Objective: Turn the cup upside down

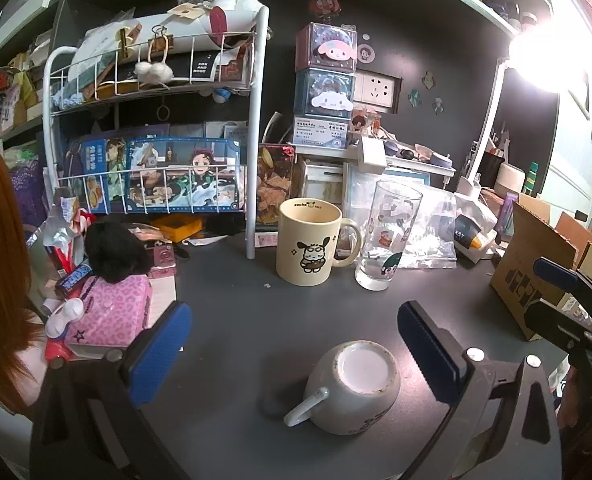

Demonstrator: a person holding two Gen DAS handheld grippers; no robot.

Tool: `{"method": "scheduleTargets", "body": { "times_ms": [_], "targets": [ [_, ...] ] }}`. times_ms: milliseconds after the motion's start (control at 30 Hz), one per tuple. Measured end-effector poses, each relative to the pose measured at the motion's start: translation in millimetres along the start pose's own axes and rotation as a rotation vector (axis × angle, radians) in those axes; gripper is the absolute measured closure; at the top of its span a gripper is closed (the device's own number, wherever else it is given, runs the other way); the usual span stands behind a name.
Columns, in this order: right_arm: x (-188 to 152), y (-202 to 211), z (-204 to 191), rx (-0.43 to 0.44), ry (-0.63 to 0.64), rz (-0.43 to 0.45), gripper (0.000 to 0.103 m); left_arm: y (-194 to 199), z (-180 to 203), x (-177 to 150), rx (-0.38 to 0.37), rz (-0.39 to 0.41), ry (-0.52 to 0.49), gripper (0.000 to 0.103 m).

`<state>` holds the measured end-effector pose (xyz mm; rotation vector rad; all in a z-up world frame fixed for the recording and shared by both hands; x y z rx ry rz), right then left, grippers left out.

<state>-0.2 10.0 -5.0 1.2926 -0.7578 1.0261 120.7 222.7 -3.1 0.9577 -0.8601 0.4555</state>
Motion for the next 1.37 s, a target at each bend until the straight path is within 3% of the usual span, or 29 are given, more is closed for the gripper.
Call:
{"method": "scheduleTargets", "body": {
  "times_ms": [1367],
  "targets": [
    [-1.8, 0.0, -7.1, 0.006, -0.006, -0.001, 0.000, -0.2, 1.0, -1.9, -0.005, 0.007, 0.028, 0.001]
  ]
}}
Point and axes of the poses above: each gripper's, at about its wrist camera, not at the fingertips, and y roughly against the way its jaws point, z to its right, x to its top, the point moved 1 cm from there along -y, roughly the way its jaws point, and after that the axes turned 13 degrees about y, right-handed, at the moved point
